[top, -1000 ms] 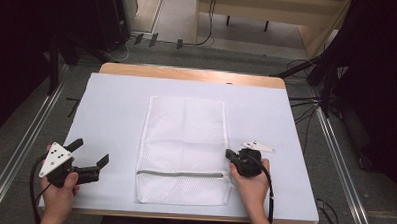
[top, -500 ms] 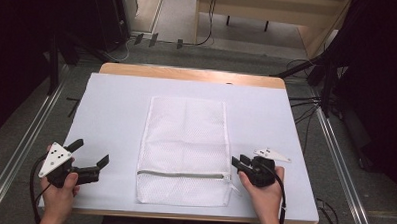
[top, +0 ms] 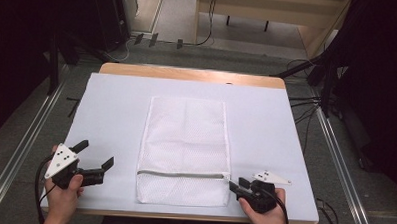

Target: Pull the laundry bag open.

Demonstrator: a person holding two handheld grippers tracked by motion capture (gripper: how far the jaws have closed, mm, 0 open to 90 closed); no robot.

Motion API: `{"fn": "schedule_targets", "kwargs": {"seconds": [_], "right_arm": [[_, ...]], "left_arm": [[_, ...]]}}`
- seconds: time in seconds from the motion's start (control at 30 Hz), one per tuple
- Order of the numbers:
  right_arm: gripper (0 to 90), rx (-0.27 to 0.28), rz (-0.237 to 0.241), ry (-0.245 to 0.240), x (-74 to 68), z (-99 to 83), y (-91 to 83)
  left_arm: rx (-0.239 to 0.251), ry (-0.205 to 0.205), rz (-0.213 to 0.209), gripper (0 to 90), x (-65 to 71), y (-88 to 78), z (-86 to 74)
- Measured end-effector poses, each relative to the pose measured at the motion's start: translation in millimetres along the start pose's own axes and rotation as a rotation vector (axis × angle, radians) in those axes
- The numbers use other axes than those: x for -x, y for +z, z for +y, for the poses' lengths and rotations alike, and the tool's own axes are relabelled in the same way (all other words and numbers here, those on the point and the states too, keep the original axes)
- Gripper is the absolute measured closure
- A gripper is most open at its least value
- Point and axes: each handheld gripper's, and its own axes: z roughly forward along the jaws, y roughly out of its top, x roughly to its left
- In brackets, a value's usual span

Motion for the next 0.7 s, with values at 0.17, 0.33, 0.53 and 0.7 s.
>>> {"fn": "schedule_targets", "kwargs": {"seconds": [0.17, 0.33, 0.53, 0.7], "right_arm": [[54.4, -0.003, -0.009, -0.057, -10.4, 0.0, 8.6], [50.7, 0.004, -0.068, -0.137, -20.6, -2.8, 11.7], [55.0, 0.005, -0.179, -0.19, -37.0, -6.3, 15.9], [71.1, 0.003, -0.201, -0.166, -42.2, -5.5, 17.1]], "left_arm": [[-0.002, 0.013, -0.011, 0.0, 4.3, 1.0, 0.5], [-0.005, 0.016, -0.012, 0.5, 5.1, 1.2, 0.6], [-0.009, 0.04, 0.005, 2.5, 9.6, 1.4, 1.2], [-0.011, 0.051, -0.039, 2.5, 26.6, 5.4, 4.7]]}}
